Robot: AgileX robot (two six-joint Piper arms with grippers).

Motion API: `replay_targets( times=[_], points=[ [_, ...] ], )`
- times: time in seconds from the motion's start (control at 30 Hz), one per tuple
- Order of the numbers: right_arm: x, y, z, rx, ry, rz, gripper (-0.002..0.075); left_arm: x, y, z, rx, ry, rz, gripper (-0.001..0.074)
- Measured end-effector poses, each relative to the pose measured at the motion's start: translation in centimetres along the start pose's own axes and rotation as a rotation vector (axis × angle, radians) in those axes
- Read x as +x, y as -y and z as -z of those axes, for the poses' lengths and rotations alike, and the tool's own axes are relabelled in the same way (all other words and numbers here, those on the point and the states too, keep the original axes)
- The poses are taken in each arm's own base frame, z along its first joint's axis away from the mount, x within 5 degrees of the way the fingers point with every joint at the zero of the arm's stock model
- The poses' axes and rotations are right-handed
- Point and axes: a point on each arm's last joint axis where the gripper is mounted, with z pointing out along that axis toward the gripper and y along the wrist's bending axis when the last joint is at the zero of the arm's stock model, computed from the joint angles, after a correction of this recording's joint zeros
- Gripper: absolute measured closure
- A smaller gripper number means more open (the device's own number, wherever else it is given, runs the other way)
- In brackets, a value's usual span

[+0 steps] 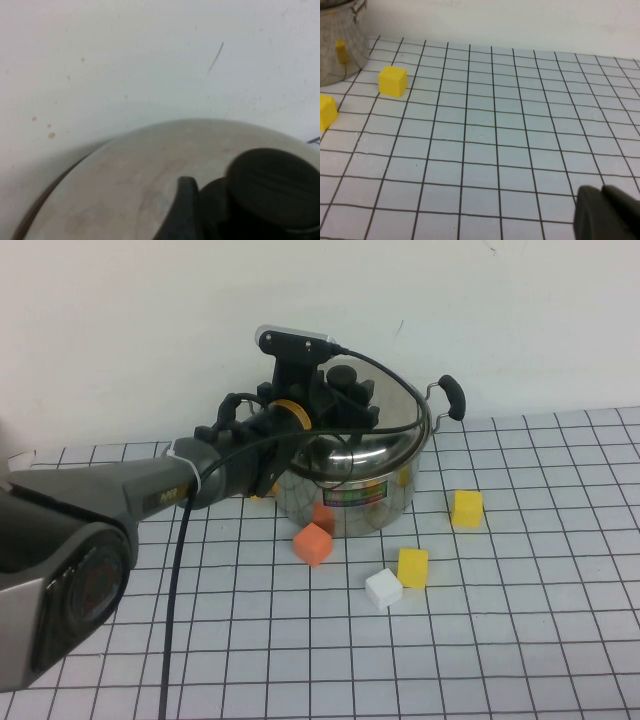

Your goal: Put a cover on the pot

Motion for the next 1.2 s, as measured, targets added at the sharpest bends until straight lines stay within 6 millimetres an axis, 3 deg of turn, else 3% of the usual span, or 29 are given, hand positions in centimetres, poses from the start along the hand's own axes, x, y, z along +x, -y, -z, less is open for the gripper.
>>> replay_targets(
  times=[0.5,0.67,0.77,1.0,1.2],
  points=[
    [0.0,0.0,0.0,0.0,0.0,0.0,0.0717,-3.2,-0.2,1.2,-0.017,0.029,0.005,0.0167],
    [0.0,0.0,0.0,0.0,0.0,0.0,0.0717,-5.7,0.0,2.6,-0.046,-0.006,-0.015,0.0186],
    [0.0,0.0,0.0,0.0,0.0,0.0,0.0717,-8.3,0.3,4.2,-0.059,-0.003,-0.062,0.0269],
    [0.0,0.0,0.0,0.0,0.0,0.0,0.0717,-15.7,1.3,9.9,-0.097,0.021,-0.149,0.0666],
    [0.0,0.0,0.0,0.0,0.0,0.0,0.0717,-21.1,2.1,16.9,-0.145,0.001,-0.102,0.0729]
  ],
)
